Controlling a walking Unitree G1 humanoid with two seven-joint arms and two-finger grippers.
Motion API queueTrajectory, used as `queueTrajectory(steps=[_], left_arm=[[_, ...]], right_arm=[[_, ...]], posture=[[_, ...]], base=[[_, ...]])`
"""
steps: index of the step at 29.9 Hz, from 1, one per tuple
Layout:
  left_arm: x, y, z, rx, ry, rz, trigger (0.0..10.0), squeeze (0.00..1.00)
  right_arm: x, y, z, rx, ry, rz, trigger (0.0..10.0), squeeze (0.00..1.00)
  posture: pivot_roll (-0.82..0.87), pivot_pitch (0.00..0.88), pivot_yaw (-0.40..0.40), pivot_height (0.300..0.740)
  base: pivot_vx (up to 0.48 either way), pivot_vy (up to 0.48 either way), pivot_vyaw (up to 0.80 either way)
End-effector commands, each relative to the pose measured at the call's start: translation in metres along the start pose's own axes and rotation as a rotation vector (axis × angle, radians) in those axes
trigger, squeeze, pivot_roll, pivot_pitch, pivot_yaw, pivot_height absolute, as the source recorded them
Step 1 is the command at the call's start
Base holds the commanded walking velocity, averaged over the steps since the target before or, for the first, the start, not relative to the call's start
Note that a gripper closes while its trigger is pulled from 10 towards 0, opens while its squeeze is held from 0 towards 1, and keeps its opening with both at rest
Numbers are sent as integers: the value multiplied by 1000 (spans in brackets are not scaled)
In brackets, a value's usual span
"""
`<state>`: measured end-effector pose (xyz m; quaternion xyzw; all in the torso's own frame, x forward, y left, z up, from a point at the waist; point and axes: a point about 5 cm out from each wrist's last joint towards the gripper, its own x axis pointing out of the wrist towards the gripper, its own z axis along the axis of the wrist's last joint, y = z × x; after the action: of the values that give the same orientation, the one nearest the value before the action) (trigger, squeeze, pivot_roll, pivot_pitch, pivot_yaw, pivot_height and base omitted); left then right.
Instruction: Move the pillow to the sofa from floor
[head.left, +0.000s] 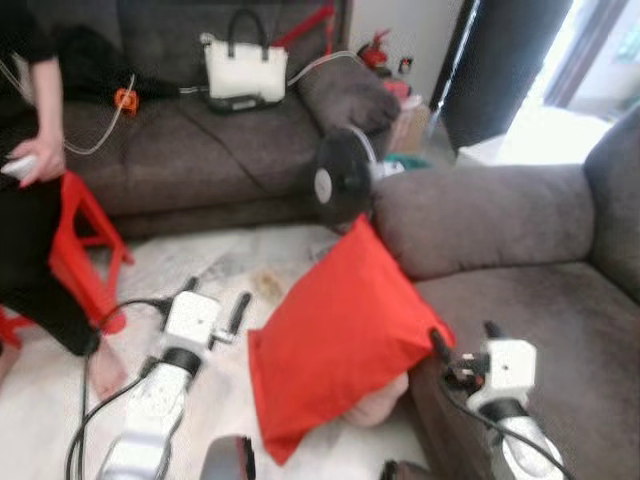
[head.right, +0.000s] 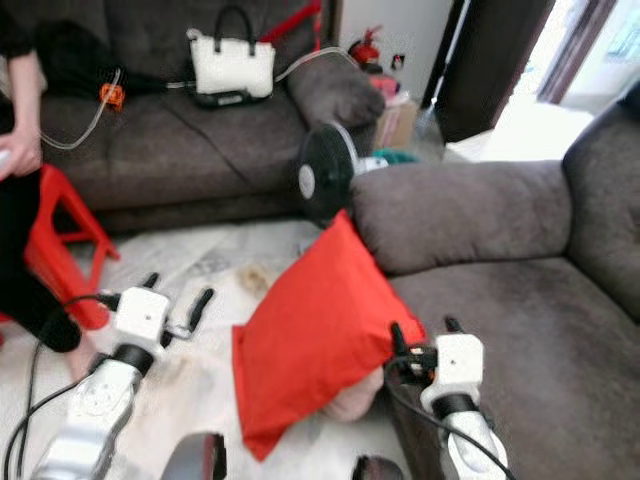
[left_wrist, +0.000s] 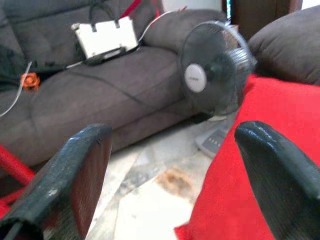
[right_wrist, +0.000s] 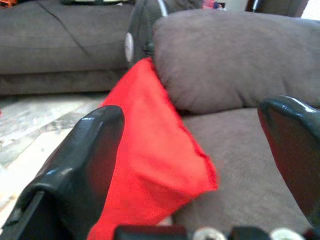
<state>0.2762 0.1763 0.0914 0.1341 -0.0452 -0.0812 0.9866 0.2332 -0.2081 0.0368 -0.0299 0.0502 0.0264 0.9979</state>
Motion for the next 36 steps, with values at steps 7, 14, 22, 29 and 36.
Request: queueTrajectory(steps=[7, 14, 22, 29, 36], left_arm=[[1, -9, 2, -1, -4, -28, 10000, 0], [1, -10, 2, -2, -1, -30, 10000, 0], [1, -10, 1, -2, 1, -29, 10000, 0], [2, -10, 1, -3, 0, -31, 10000, 0], [2, -10, 1, -3, -2, -33, 10000, 0]], right_arm=[[-3, -6, -3, -19, 15, -12, 10000, 0], [-4, -8, -3, -8, 19, -25, 10000, 0], [-3, -7, -3, -10, 19, -19, 10000, 0], [-2, -7, -3, -9, 18, -18, 10000, 0], [-2, -6, -3, -9, 16, -18, 10000, 0]], posture=[[120, 0, -61, 587], [119, 0, -63, 587], [119, 0, -64, 587], [119, 0, -62, 587], [118, 0, -61, 587]], base=[[262, 0, 457], [263, 0, 0], [262, 0, 0], [264, 0, 0], [262, 0, 0]])
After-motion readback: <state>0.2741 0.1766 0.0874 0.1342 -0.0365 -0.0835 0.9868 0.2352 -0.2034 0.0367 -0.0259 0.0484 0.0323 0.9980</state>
